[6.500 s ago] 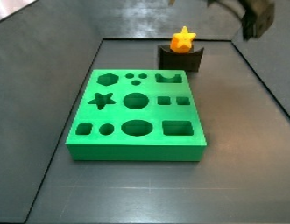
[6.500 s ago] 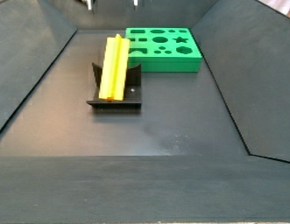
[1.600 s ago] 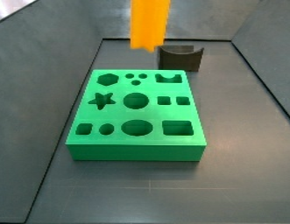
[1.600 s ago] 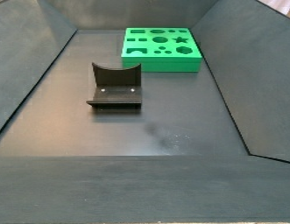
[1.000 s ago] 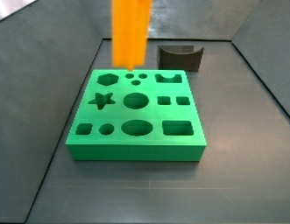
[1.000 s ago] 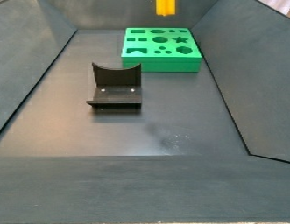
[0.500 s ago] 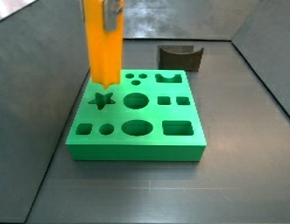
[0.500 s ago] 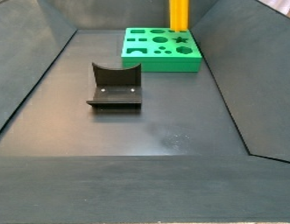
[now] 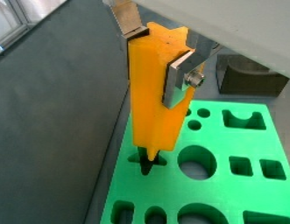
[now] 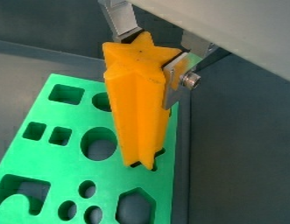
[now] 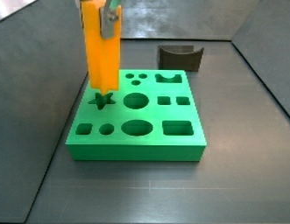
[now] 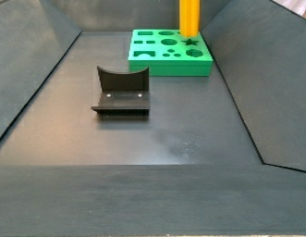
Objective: Pick up the star object. Move up. Place the star object on the fixture. Regrasp the star object. Move to above the board. Insert the star object.
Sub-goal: Insert the star object.
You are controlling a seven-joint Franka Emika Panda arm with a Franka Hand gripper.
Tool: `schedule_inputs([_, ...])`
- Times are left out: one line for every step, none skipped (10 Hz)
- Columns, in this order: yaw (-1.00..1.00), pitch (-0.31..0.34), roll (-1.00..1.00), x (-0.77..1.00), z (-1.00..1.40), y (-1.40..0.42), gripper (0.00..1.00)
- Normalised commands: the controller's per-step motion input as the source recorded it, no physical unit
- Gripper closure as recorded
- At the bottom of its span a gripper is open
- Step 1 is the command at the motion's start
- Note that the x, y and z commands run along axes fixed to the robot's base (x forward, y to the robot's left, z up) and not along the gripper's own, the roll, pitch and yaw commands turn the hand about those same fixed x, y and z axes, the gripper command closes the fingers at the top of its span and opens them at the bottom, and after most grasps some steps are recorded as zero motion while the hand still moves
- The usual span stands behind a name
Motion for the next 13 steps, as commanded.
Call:
schedule_inputs([-0.04, 0.0, -0.12, 0.03, -0.13, -0.01, 1.0])
schedule_inputs([0.0, 0.0, -0.08, 0.0, -0.04, 0.0, 1.0])
schedule_inputs([0.0, 0.0, -0.08, 0.0, -0.07, 0.0, 1.0])
schedule_inputs([0.0, 0.0, -0.09, 0.0, -0.16, -0.03, 1.0])
schedule_inputs([0.0, 0.0, -0.14, 0.0, -0.23, -0.07, 1.0])
schedule_inputs([0.0, -0.009, -0.12, -0.04, -0.13, -0.06, 1.0])
schedule_inputs([0.0, 0.0, -0.02, 0.0, 0.0, 0.0, 1.0])
schedule_inputs([0.0, 0.0, -0.02, 0.0, -0.01, 0.0, 1.0])
schedule_inputs([0.01, 0.0, 0.0, -0.02, -0.05, -0.07, 1.0])
schedule_inputs([0.06, 0.0, 0.0, -0.04, 0.0, -0.09, 1.0])
schedule_inputs([0.03, 0.0, 0.0, -0.05, 0.0, -0.05, 1.0])
schedule_inputs([0.0, 0.0, 0.0, -0.02, 0.0, 0.0, 1.0])
schedule_inputs([0.0, 0.0, 0.0, -0.02, 0.0, 0.0, 1.0])
